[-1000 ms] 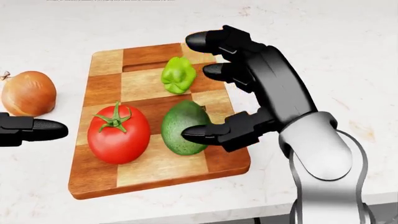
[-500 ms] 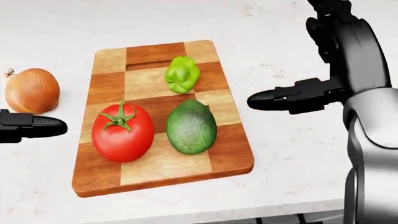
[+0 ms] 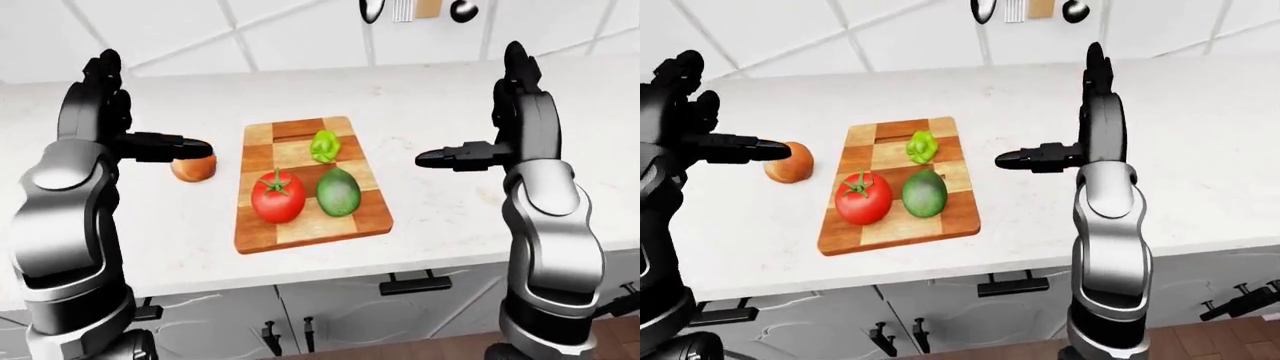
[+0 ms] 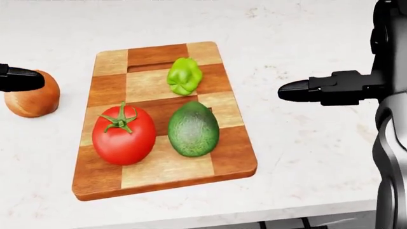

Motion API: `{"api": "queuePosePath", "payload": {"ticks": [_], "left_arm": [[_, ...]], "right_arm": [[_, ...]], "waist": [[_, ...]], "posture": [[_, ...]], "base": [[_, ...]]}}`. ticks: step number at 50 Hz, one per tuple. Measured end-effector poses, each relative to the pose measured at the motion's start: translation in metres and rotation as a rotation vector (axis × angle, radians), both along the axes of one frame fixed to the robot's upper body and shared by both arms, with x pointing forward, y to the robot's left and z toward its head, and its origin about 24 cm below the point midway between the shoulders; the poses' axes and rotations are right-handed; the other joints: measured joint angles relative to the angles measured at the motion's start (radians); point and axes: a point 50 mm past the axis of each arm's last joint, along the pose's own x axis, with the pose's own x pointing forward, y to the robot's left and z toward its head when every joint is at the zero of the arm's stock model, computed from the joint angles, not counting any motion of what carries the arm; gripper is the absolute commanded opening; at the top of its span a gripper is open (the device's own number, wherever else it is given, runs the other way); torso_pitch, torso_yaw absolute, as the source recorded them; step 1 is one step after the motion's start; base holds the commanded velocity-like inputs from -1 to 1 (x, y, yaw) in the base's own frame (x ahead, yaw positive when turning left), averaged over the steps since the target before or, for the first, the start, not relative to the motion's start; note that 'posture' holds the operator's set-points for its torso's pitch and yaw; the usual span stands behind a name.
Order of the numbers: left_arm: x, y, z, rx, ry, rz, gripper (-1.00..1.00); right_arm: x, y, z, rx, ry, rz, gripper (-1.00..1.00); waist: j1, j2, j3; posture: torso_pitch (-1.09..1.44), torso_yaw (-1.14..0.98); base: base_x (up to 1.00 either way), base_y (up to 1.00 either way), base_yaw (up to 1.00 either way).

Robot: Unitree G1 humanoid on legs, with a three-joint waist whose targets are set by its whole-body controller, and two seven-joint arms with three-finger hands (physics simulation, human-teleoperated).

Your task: Place the avocado, onion, tomato and bell pepper on the cutting board.

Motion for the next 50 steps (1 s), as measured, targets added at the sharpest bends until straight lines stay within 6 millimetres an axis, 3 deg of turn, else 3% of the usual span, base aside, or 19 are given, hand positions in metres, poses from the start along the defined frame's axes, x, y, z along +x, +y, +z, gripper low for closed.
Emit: {"api": "queuePosePath", "payload": {"ticks": [13,50], "left_arm": [[0.005,0.01,-0.019,0.002,0.056,0.022,1.0],[0.035,0.007,-0.073,0.026,0.181,0.01,1.0]], "right_arm": [[0.001,0.001,0.004,-0.004,-0.009,0.004,1.0],[0.0,0.002,0.003,-0.012,-0.006,0.002,1.0]], "waist": [[0.002,-0.005,-0.002],[0.002,-0.006,-0.01]], "posture": [[0.0,0.0],[0.0,0.0]], "base": [[0.0,0.0,0.0],[0.0,0.0,0.0]]}}
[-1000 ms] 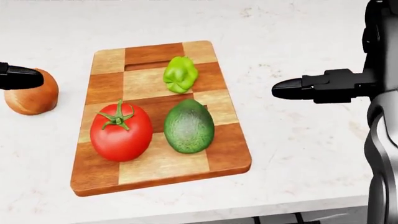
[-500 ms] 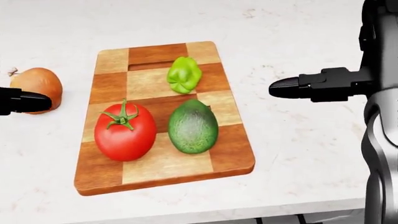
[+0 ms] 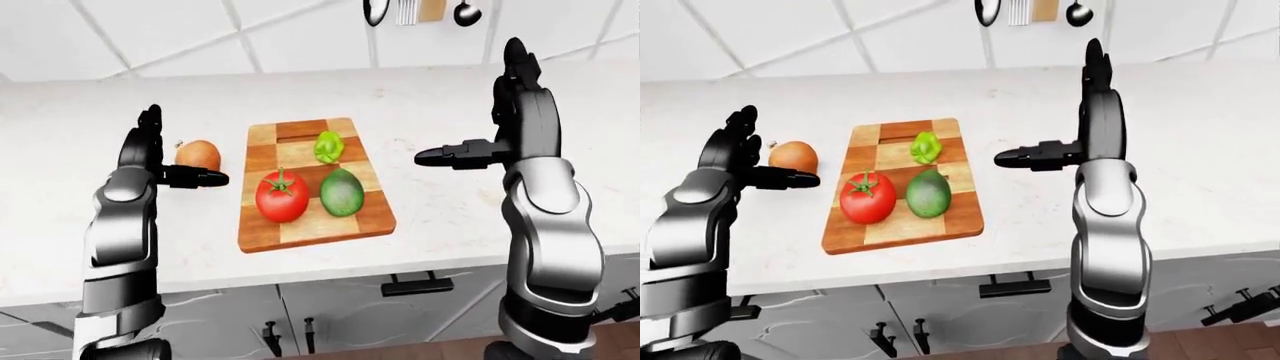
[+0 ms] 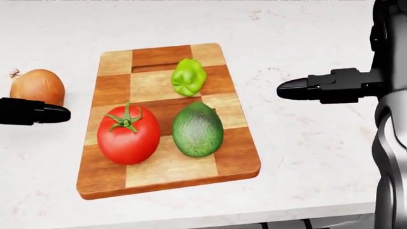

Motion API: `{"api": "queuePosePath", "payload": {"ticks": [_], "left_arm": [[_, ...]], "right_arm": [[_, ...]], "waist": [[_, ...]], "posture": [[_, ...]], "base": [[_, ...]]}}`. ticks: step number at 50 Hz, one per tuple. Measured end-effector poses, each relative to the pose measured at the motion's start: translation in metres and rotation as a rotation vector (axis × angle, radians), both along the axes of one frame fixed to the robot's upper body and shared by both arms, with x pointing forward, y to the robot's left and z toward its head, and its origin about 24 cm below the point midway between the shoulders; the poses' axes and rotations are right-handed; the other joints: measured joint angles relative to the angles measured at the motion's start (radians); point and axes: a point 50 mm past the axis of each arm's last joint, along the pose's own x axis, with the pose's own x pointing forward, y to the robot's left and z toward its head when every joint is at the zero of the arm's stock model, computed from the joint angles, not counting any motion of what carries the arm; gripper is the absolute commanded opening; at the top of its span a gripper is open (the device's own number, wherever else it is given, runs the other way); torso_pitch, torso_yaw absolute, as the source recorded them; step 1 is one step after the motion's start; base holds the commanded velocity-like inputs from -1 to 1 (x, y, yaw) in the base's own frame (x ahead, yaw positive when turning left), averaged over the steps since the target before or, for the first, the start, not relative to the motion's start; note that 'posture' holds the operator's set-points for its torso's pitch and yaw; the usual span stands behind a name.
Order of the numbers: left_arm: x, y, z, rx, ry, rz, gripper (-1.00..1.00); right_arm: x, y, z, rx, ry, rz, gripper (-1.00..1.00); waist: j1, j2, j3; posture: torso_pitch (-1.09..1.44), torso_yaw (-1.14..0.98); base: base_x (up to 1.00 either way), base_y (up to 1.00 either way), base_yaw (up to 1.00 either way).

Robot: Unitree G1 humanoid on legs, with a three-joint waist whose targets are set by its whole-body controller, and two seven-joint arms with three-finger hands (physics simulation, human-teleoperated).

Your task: Place the avocado, onion, tomato and bell pepper on the cutting board.

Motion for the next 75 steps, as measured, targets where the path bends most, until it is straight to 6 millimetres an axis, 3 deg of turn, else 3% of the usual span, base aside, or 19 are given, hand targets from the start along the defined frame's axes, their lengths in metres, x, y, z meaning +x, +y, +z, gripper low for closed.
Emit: {"api": "queuePosePath", "payload": {"ticks": [24,26,28,34,49,52,53,64,75], "left_arm": [[0.01,0.005,-0.025,0.025,0.048,0.028,1.0],[0.012,0.006,-0.027,0.021,0.046,0.034,0.76],[0.013,0.01,-0.027,0.013,0.039,0.049,0.69],[0.012,0.015,-0.024,0.021,0.019,0.081,0.22],[0.014,0.013,-0.016,0.042,-0.007,0.08,-0.5],[0.013,0.013,-0.015,0.046,-0.008,0.079,-0.53],[0.013,0.013,-0.014,0.047,-0.008,0.077,-0.63],[0.014,0.003,-0.004,0.058,0.029,0.039,-0.73],[0.035,-0.017,0.026,0.07,-0.009,-0.024,-0.74]], "right_arm": [[-0.002,-0.001,-0.002,0.001,0.002,0.0,1.0],[-0.002,-0.001,-0.003,0.001,0.003,-0.003,1.0],[-0.003,-0.002,-0.003,-0.001,0.003,-0.004,1.0],[-0.002,-0.003,-0.004,-0.001,0.006,-0.011,1.0],[-0.003,-0.003,-0.002,-0.003,-0.002,-0.006,1.0],[-0.003,-0.003,-0.002,-0.002,0.002,-0.004,1.0],[-0.003,-0.003,-0.003,-0.002,0.002,-0.005,1.0],[-0.004,-0.003,-0.003,-0.003,0.0,-0.009,1.0],[-0.004,-0.005,-0.003,-0.004,0.0,-0.009,1.0]], "waist": [[-0.002,0.002,-0.007],[-0.002,0.004,-0.009],[-0.003,0.005,-0.01],[-0.002,0.008,-0.011],[0.0,0.009,-0.016],[-0.001,0.01,-0.016],[-0.001,0.01,-0.015],[-0.001,0.003,-0.006],[-0.001,-0.006,0.0]], "posture": [[0.0,0.0],[0.0,0.0],[0.0,0.0],[0.0,0.0],[0.0,0.0],[0.0,0.0],[0.0,0.0],[0.0,0.0],[0.0,0.0]], "base": [[0.0,0.0,0.0],[0.0,0.0,0.0],[0.0,0.0,0.0],[0.0,0.0,0.0],[0.0,0.0,0.0],[0.0,0.0,0.0],[0.0,0.0,0.0],[0.0,0.0,0.0],[0.0,0.0,0.0]]}}
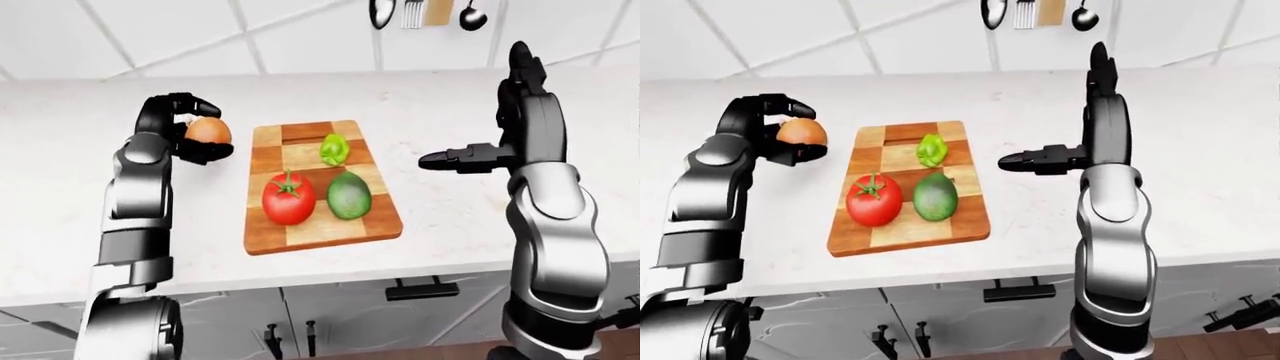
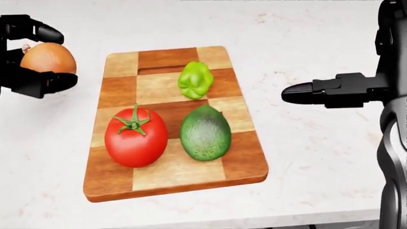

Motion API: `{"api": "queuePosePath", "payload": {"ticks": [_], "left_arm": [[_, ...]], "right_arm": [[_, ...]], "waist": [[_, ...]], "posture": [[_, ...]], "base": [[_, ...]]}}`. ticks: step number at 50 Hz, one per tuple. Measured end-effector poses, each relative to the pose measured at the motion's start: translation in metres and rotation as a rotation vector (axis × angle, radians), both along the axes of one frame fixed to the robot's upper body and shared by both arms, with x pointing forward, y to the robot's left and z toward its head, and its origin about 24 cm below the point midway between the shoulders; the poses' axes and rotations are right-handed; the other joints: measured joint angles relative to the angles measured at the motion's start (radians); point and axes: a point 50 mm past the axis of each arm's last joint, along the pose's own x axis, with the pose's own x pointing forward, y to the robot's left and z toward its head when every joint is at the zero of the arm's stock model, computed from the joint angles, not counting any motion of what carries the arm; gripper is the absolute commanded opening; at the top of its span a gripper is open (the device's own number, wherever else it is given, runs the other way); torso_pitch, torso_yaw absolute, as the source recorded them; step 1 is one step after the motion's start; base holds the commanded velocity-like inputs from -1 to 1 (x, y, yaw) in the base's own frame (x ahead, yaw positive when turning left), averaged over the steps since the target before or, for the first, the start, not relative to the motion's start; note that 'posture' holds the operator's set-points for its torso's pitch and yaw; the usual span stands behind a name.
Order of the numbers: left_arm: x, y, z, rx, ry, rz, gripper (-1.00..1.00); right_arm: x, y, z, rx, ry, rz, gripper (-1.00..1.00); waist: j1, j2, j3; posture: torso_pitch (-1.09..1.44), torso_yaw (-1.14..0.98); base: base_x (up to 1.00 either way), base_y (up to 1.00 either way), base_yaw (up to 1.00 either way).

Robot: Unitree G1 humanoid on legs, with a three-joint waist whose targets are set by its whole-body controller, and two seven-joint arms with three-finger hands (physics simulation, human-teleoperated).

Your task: Place the avocado, onion, tomato and bell pepper on the cutting board.

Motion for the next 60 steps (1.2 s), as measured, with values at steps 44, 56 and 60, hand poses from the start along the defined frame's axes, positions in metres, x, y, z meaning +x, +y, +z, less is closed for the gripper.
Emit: {"api": "queuePosePath", "payload": {"ticks": [44,56,60], "left_arm": [[0.054,-0.087,0.008,0.021,-0.001,-0.262,-0.65],[0.054,-0.095,0.006,0.025,0.007,-0.293,-0.3],[0.053,-0.096,0.004,0.026,0.01,-0.298,-0.22]], "right_arm": [[-0.001,0.0,-0.002,0.001,0.002,0.004,1.0],[-0.001,-0.001,-0.006,0.005,0.009,-0.001,1.0],[0.0,-0.001,-0.008,0.005,0.012,0.0,1.0]], "waist": [[0.004,-0.02,-0.003],[0.004,-0.021,-0.004],[0.004,-0.021,-0.005]], "posture": [[0.0,0.0],[0.0,0.0],[0.0,0.0]], "base": [[0.0,0.0,0.0],[0.0,0.0,0.0],[0.0,0.0,0.0]]}}
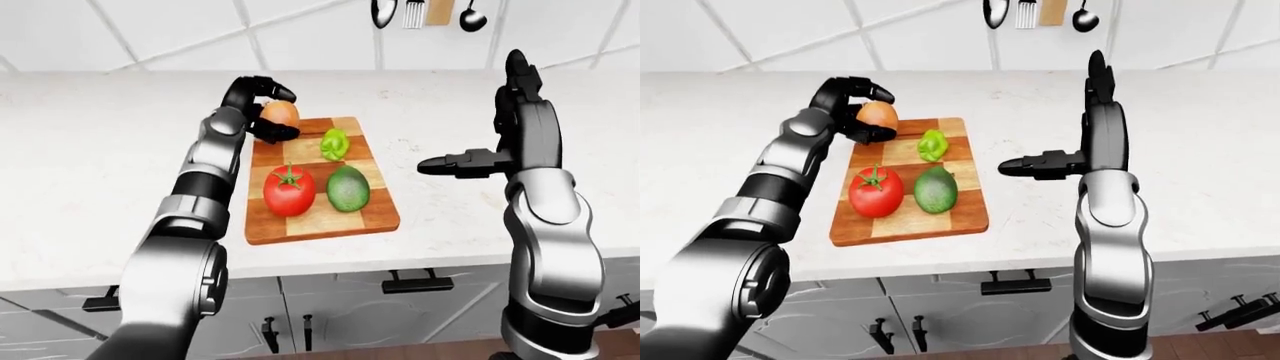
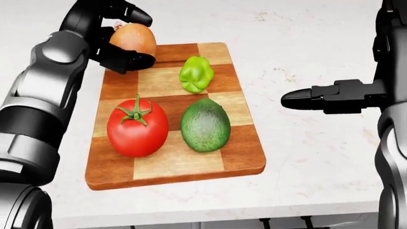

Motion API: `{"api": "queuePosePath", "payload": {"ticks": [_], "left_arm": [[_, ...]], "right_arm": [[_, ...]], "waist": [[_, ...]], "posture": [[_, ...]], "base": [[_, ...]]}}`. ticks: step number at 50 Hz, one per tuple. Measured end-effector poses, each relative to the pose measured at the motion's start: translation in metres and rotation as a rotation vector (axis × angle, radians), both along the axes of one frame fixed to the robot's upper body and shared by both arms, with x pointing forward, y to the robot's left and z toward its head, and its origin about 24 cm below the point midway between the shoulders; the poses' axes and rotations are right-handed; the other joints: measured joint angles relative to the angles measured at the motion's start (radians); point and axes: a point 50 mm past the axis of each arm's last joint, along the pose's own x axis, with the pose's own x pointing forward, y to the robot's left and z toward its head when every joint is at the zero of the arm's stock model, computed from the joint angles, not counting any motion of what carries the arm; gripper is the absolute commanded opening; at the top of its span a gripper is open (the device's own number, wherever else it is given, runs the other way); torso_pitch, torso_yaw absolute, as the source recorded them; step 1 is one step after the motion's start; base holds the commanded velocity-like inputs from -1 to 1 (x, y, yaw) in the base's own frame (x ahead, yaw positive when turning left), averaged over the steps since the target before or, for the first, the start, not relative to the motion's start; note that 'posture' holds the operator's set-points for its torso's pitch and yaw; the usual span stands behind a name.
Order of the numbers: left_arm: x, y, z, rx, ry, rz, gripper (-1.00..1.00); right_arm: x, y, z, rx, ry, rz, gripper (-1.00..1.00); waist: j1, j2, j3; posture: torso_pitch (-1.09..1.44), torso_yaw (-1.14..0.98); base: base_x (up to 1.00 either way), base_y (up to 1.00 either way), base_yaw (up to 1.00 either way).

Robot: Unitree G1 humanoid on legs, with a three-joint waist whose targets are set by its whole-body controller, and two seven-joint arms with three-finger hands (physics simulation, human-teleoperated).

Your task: Place the avocado, onion, tomato and bell pepper on the cutting board.

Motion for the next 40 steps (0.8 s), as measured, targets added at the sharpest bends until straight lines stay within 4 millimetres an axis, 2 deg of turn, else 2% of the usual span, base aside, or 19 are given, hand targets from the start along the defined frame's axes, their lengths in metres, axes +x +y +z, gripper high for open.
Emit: {"api": "queuePosePath", "payload": {"ticks": [3,5,15,25,28,34,37,40], "left_arm": [[0.0,0.001,-0.002,0.002,0.005,0.002,-0.19],[0.0,0.001,-0.003,0.002,0.008,0.003,-0.08],[-0.002,-0.001,-0.01,0.007,0.026,-0.01,0.07],[-0.002,-0.004,-0.008,0.006,0.019,-0.02,0.29],[-0.002,-0.005,-0.008,0.006,0.017,-0.025,0.45],[-0.002,-0.004,-0.012,0.004,0.026,-0.024,0.55],[-0.002,-0.004,-0.013,0.004,0.031,-0.022,0.78],[-0.002,-0.003,-0.012,0.004,0.03,-0.019,0.82]], "right_arm": [[0.0,0.0,0.0,0.001,-0.001,-0.001,1.0],[0.0,0.0,-0.001,0.001,-0.001,-0.002,1.0],[0.0,0.0,0.001,-0.001,-0.003,-0.001,1.0],[0.001,0.0,0.0,0.0,-0.001,0.001,1.0],[0.001,0.0,-0.001,0.0,0.001,0.001,1.0],[0.001,-0.001,-0.003,0.002,0.005,-0.002,1.0],[0.0,-0.001,-0.003,0.003,0.005,-0.003,1.0],[0.001,-0.001,-0.004,0.003,0.006,-0.003,1.0]], "waist": [[0.0,0.0,0.0],[0.0,0.0,-0.001],[0.0,-0.001,0.0],[0.0,-0.001,-0.001],[0.0,0.0,-0.002],[0.001,0.0,-0.002],[0.0,0.0,-0.001],[0.0,0.0,-0.001]], "posture": [[0.0,0.0],[0.0,0.0],[0.0,0.0],[0.0,0.0],[0.0,0.0],[0.0,0.0],[0.0,0.0],[0.0,0.0]], "base": [[0.0,0.0,0.0],[0.0,0.0,0.0],[0.0,0.0,0.0],[0.0,0.0,0.0],[0.0,0.0,0.0],[0.0,0.0,0.0],[0.0,0.0,0.0],[0.0,0.0,0.0]]}}
